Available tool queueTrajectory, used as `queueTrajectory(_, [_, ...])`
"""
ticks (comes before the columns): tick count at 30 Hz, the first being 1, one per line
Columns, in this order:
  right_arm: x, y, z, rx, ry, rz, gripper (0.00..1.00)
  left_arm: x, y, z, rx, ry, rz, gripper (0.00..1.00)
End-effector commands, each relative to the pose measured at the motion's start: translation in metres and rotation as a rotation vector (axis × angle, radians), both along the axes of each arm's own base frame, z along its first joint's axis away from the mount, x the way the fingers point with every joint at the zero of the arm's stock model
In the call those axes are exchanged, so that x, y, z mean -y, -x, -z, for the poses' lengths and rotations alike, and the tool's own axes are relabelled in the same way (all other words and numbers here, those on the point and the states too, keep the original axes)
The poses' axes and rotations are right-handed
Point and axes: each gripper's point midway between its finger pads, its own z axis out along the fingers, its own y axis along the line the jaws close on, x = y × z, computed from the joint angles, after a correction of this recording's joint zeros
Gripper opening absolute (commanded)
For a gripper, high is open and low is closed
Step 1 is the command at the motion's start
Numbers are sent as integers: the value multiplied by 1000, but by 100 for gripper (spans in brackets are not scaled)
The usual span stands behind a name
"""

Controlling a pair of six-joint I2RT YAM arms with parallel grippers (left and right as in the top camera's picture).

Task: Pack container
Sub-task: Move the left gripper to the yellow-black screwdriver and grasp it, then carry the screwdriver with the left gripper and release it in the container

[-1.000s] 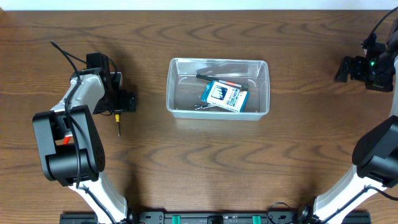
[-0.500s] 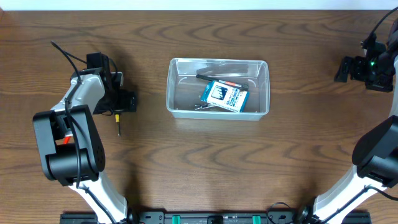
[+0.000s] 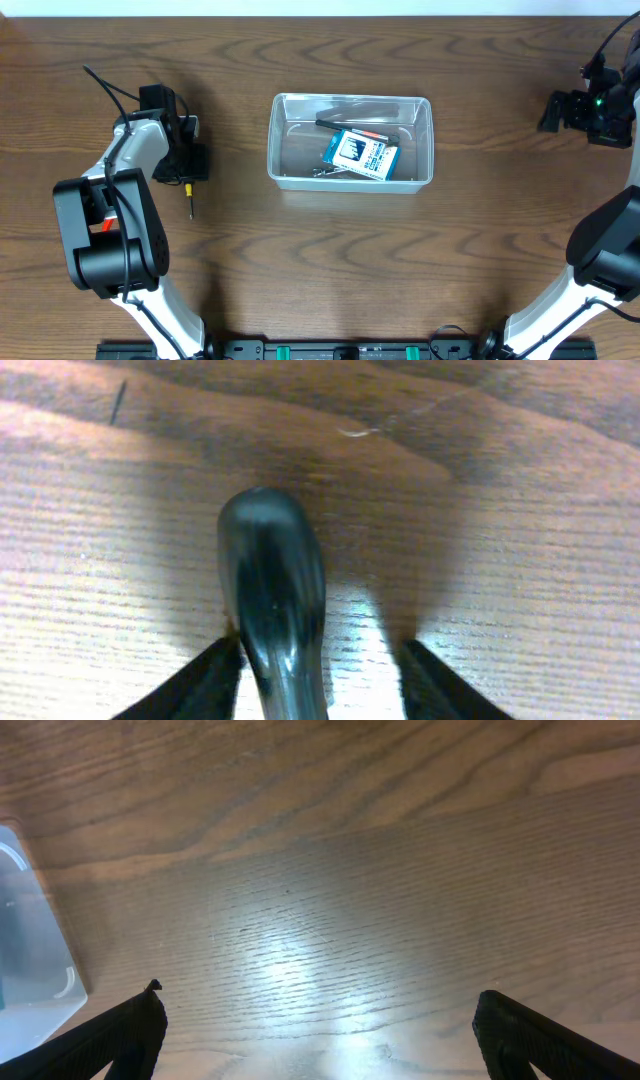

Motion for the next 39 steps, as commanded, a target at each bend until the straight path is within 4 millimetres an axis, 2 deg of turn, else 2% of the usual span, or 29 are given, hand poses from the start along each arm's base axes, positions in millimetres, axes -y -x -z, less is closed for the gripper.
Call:
queueTrajectory(1, [-3, -1, -2, 7, -9, -3, 99, 2, 11, 19, -62, 9, 1, 43])
queueTrajectory(6, [-4, -1, -2, 6, -10, -3, 99, 2, 11, 19, -62, 9, 1, 26])
queueTrajectory(10, [-3, -1, -2, 6, -10, -3, 99, 2, 11, 19, -63, 9, 1, 21])
queueTrajectory(16, [-4, -1, -2, 5, -10, -3, 99, 2, 11, 19, -62, 9, 1, 19])
queueTrajectory(17, [-4, -1, -2, 6, -10, -3, 99, 2, 11, 19, -62, 9, 1, 14])
queueTrajectory(20, [-3, 0, -2, 4, -10, -2, 99, 2, 11, 19, -61, 8, 1, 13])
queueTrajectory(22, [-3, 0, -2, 4, -11, -2, 99, 0, 10, 18, -59, -2, 0, 6])
queueTrajectory(23, [-3, 0, -2, 4, -11, -2, 99, -3, 10, 18, -60, -16, -1, 6])
queueTrajectory(26, [-4, 0, -2, 4, -11, -2, 99, -10, 7, 6, -49, -56, -27, 6])
queueTrajectory(28, [-3, 0, -2, 4, -11, -2, 99, -9, 0, -15, -22, -58, -37, 6])
queueTrajectory(30, [-3, -1, -2, 5, -11, -2, 99, -4, -8, -48, 23, -63, -31, 6])
queueTrajectory(33, [-4, -1, -2, 5, -11, -3, 99, 13, -19, -113, 123, -70, 15, 6])
queueTrajectory(34, [-4, -1, -2, 5, -11, -4, 99, 24, -21, -135, 161, -66, 56, 6])
queueTrajectory(35, [-5, -1, -2, 5, -11, -5, 99, 44, -23, -169, 220, -79, 177, 6])
queueTrajectory(36, [-5, -1, -2, 5, -11, -5, 99, 53, -23, -182, 244, -88, 235, 6])
queueTrajectory(37, [-5, -1, -2, 5, -11, -5, 99, 71, -22, -201, 284, -103, 342, 6])
queueTrajectory(39, [-5, -1, -2, 4, -11, -5, 99, 104, -19, -223, 347, -127, 529, 6])
